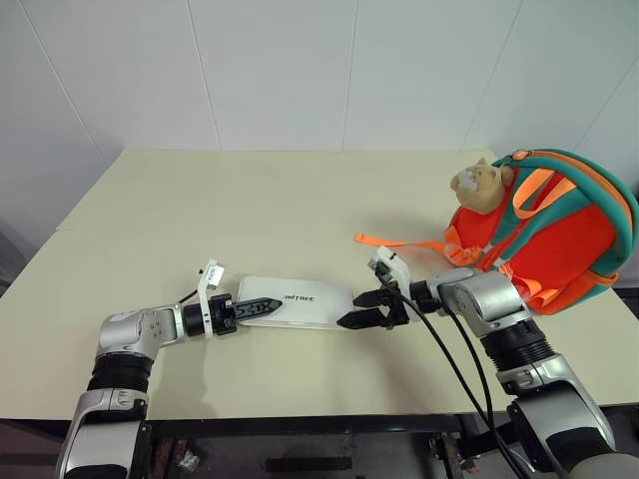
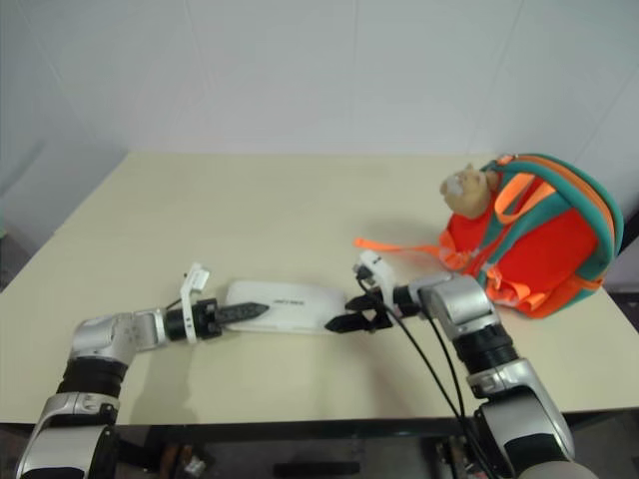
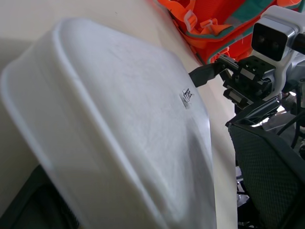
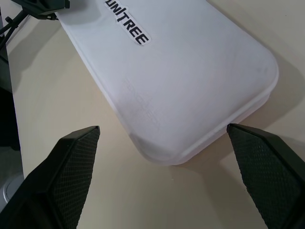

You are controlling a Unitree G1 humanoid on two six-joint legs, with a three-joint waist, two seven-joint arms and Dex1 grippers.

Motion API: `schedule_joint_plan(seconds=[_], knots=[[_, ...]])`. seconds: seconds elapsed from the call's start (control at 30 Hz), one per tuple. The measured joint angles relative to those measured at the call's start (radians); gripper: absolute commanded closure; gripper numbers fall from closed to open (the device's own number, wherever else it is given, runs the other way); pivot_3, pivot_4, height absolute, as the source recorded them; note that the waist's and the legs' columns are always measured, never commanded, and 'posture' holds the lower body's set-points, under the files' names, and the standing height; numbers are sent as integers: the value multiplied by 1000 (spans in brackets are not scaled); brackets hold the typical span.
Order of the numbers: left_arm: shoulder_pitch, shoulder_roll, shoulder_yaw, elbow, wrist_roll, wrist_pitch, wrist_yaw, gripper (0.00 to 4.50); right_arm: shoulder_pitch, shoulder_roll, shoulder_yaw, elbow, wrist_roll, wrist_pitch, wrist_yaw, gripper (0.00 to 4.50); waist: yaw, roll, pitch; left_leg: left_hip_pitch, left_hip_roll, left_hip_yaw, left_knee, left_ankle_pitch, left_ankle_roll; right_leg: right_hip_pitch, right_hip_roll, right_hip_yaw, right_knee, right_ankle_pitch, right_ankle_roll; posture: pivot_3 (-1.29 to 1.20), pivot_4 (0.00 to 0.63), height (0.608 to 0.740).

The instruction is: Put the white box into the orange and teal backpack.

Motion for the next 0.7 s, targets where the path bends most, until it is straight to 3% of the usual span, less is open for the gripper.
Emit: schedule_joint_plan(seconds=[0.1, 0.43, 0.7], knots=[[-2, -2, 1, 5, -2, 7, -5, 39, 0, 0, 0, 0, 0, -4, -1, 0, 0, 0, 0, 0, 0, 0, 0, 0, 0, 0, 0, 0, 0, 0, 0, 0, 150, 740], [-4, 11, 12, 4, -72, 166, -35, 2973, 6, -14, 4, -1, -1, -28, -1, 0, -9, 0, 0, -1, 0, 0, -1, 0, 0, -1, 0, 0, 0, 0, 0, 0, 150, 740], [53, 29, 52, -136, -116, 245, 8, 3100, 64, -27, -1, -40, 1, -56, -7, 0, -21, 0, 0, -1, 0, 0, -2, 0, 0, -2, 0, 0, 0, 0, 0, 0, 150, 740]])
